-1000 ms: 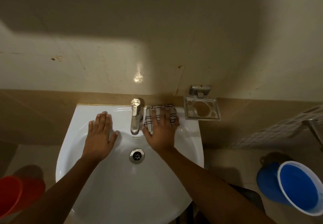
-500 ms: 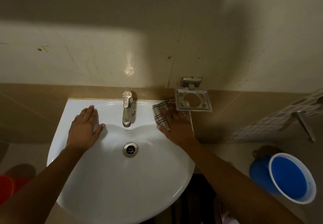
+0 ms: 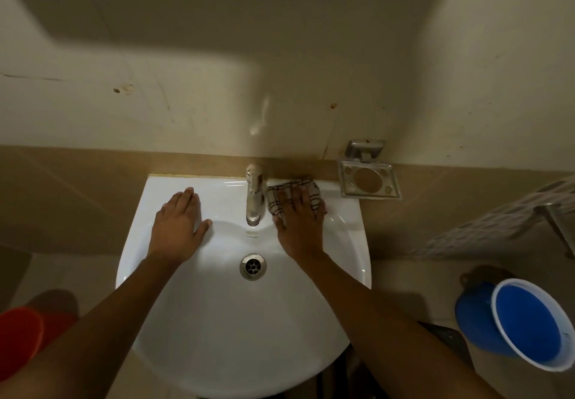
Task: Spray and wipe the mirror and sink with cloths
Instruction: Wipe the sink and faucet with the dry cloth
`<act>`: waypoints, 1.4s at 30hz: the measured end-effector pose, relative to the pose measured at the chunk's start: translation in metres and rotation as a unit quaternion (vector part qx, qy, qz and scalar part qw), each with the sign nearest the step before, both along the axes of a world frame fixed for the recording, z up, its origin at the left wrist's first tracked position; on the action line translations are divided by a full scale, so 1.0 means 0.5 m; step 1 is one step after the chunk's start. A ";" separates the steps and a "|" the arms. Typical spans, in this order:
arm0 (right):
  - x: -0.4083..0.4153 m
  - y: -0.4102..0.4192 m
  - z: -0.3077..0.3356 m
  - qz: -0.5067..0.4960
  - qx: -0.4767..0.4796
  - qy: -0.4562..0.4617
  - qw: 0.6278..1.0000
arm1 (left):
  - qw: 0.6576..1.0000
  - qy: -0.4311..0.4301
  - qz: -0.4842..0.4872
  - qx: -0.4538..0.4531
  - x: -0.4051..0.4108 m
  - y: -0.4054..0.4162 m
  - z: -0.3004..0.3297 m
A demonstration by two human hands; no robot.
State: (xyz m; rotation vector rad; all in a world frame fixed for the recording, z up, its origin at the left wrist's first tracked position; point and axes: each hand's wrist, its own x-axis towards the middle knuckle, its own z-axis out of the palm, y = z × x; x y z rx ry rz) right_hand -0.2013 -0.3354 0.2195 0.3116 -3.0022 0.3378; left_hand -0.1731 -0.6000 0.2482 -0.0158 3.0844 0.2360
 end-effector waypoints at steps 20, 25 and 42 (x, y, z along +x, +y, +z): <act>0.097 -0.307 0.008 0.087 -0.063 0.017 0.994 | 0.997 0.010 -0.061 0.045 -0.004 -0.188 0.016; 0.026 -0.337 0.030 0.067 -0.027 0.019 0.997 | 0.996 0.001 -0.075 0.044 -0.010 -0.206 0.013; 0.051 -0.500 0.017 -0.012 -0.053 -0.039 0.998 | 0.983 0.016 -0.069 0.171 0.015 -0.276 0.003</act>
